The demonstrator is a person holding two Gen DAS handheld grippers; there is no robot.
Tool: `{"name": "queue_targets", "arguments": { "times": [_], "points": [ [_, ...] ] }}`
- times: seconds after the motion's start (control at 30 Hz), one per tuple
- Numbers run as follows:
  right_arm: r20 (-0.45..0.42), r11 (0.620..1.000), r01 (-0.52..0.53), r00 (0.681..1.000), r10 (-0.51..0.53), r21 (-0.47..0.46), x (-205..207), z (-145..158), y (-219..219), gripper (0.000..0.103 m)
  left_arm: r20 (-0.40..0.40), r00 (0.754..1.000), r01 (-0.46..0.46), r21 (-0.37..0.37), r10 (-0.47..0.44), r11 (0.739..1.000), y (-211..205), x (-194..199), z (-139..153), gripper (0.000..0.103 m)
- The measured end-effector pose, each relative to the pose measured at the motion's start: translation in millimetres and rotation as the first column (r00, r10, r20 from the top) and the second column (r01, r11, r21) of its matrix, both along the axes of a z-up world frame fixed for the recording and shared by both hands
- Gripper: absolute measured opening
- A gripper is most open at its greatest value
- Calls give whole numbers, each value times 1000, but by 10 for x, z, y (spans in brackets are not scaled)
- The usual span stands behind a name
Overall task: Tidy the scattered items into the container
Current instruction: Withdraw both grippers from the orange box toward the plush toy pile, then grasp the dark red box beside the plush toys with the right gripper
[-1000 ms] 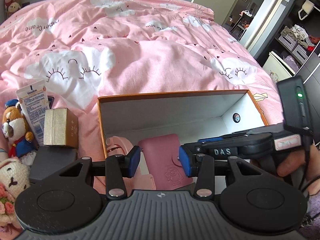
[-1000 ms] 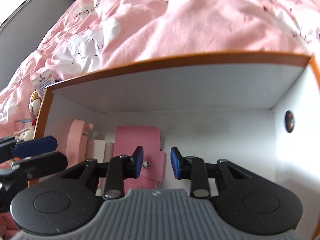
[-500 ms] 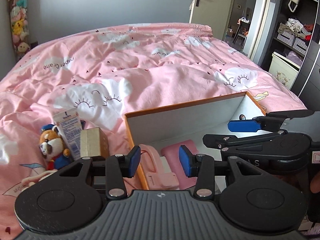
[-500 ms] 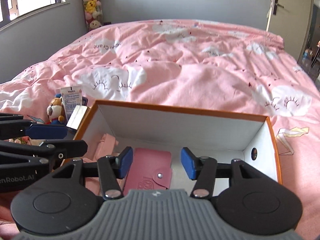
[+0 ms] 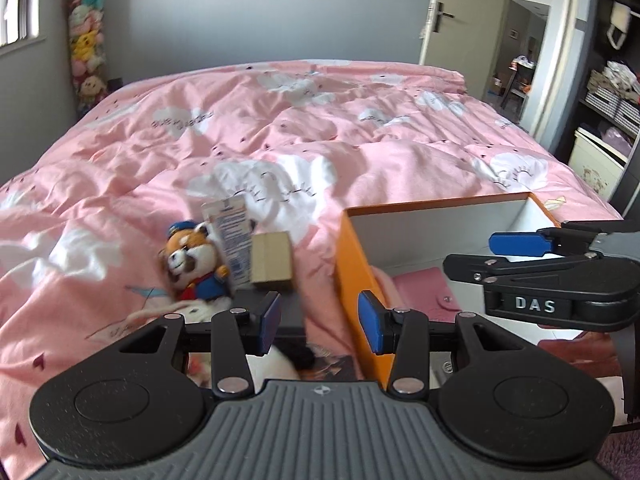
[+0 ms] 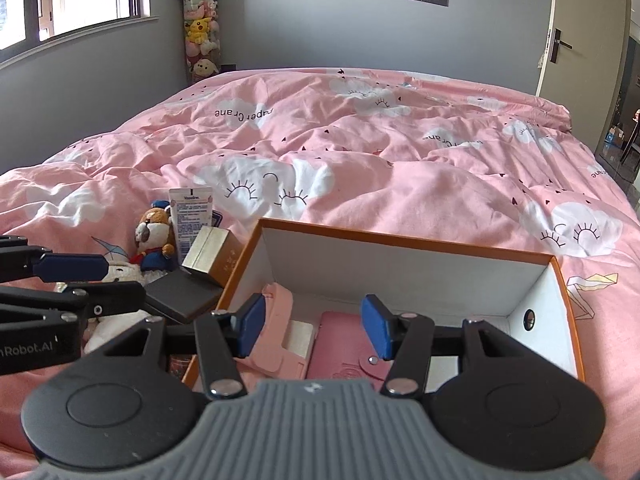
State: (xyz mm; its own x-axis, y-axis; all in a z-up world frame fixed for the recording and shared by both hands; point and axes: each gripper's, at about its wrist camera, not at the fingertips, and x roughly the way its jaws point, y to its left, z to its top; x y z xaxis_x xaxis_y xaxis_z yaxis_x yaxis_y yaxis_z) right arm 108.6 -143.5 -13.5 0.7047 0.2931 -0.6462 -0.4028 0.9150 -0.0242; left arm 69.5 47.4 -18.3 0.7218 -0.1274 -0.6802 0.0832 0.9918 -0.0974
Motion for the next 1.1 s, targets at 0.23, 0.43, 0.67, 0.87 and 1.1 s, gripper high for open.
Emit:
{"name": "queue_targets", "arguments": {
  "times": [0.23, 0.43, 0.67, 0.87, 1.1],
  "points": [
    [25, 991, -121, 992, 123, -64, -42, -13, 348, 59, -46, 998, -43, -4, 42, 999, 337, 51, -41, 50],
    [-31, 965, -244, 970, 242, -95, 114, -29, 580, 60, -89, 995, 40, 19, -38, 999, 465, 237, -44, 53],
    [-119, 938, -340, 936, 331, -69, 185, -89, 733, 39, -152, 973, 188, 70, -176, 980, 385, 309, -166, 55],
    [-175, 877, -473, 873, 454, -84, 0, -198, 859, 34, -213, 950, 255, 103, -229, 961, 370, 204, -248, 55],
    [-231, 771, -594, 803, 550, -229, -326, -454, 1072, 34, -278, 936, 259, 127, -216, 957, 399, -54, -369, 55]
  ]
}}
